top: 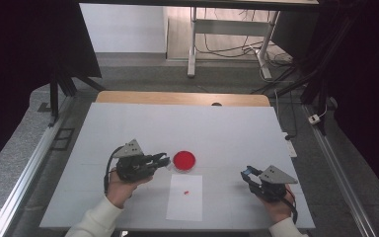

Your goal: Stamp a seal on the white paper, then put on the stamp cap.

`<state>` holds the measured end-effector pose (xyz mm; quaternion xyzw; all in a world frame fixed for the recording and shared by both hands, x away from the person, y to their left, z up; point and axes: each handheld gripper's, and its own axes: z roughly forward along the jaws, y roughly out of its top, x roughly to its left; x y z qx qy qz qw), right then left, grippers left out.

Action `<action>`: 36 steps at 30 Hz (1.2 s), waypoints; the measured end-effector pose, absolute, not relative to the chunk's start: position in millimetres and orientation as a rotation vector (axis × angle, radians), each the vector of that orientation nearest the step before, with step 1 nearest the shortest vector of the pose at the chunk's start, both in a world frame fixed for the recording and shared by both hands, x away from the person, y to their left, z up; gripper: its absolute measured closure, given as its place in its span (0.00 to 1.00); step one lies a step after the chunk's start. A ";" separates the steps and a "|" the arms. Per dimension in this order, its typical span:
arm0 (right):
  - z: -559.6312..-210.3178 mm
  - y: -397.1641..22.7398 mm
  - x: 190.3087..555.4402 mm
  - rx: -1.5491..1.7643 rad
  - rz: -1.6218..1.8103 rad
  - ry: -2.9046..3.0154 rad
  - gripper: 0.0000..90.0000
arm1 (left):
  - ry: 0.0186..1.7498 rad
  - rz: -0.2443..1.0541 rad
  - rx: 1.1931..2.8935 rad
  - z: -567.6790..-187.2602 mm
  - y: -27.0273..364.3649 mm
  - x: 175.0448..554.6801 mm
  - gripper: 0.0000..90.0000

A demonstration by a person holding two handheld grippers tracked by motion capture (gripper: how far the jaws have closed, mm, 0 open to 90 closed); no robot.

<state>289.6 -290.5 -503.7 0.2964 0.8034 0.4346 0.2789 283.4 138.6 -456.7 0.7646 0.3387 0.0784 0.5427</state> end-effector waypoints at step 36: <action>-511.3 -243.3 288.5 0.735 1.216 2.259 0.71 | 0.797 0.187 1.847 -462.3 125.2 281.9 0.84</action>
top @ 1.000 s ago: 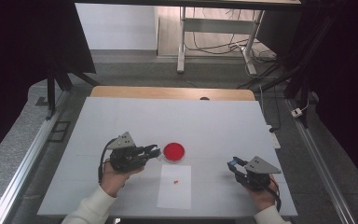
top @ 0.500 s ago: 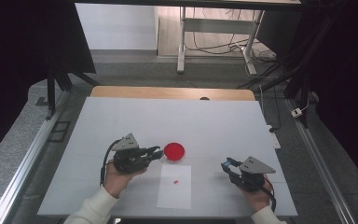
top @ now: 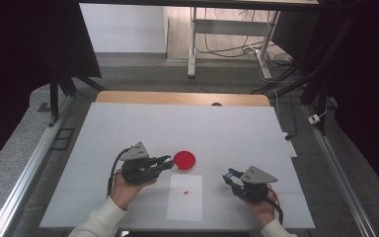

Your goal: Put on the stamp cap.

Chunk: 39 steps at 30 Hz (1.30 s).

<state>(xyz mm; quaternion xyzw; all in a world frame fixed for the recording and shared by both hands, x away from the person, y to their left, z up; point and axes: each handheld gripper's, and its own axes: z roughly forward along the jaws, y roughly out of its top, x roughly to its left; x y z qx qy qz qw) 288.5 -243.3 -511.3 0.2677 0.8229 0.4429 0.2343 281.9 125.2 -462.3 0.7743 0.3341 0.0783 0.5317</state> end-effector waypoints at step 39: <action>-517.5 -153.0 281.0 0.642 1.281 2.291 0.71 | 0.776 0.157 1.841 -463.8 115.6 283.8 0.84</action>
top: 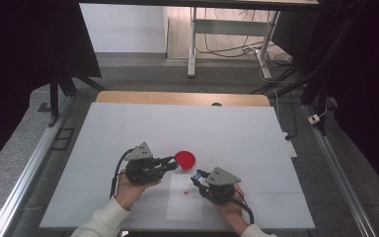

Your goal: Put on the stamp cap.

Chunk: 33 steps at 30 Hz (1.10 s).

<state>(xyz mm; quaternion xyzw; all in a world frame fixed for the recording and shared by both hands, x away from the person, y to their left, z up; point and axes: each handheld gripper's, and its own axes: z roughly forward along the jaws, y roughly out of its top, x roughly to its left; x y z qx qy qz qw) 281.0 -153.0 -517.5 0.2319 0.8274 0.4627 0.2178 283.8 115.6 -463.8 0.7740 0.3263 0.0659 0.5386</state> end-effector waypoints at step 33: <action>-517.2 -120.6 280.4 0.581 1.265 2.256 0.71 | 0.773 0.114 1.803 -464.8 104.4 282.1 0.84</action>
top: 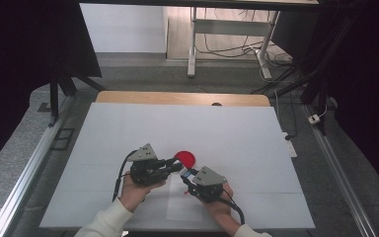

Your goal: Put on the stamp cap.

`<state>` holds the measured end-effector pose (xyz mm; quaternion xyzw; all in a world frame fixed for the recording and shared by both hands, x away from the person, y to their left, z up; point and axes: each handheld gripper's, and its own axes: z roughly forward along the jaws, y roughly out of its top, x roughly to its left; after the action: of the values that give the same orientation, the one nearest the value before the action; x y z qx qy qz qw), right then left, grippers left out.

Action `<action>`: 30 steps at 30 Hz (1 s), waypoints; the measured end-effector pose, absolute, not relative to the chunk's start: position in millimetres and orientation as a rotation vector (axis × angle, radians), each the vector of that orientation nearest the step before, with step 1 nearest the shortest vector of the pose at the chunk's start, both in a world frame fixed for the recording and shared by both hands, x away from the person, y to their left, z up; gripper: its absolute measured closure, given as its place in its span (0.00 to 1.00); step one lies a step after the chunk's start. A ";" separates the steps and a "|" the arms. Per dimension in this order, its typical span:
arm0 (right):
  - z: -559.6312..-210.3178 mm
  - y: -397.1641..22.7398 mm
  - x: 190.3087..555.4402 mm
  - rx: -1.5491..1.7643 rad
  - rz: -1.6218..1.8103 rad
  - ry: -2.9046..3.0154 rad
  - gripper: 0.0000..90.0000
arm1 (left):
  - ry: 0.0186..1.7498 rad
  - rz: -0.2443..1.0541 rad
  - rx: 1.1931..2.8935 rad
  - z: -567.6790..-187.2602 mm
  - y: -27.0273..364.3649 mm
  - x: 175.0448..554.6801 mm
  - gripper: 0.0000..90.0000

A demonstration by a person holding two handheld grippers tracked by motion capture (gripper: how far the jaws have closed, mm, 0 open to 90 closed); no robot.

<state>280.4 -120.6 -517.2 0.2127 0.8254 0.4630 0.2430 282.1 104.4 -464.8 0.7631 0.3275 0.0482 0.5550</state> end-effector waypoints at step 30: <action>-515.0 -116.7 274.8 0.576 1.256 2.214 0.71 | 0.794 0.162 1.817 -472.7 94.4 279.4 0.84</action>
<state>274.8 -116.7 -515.0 0.2128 0.8186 0.4642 0.2628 279.4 94.4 -472.7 0.7658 0.3346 0.0684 0.5449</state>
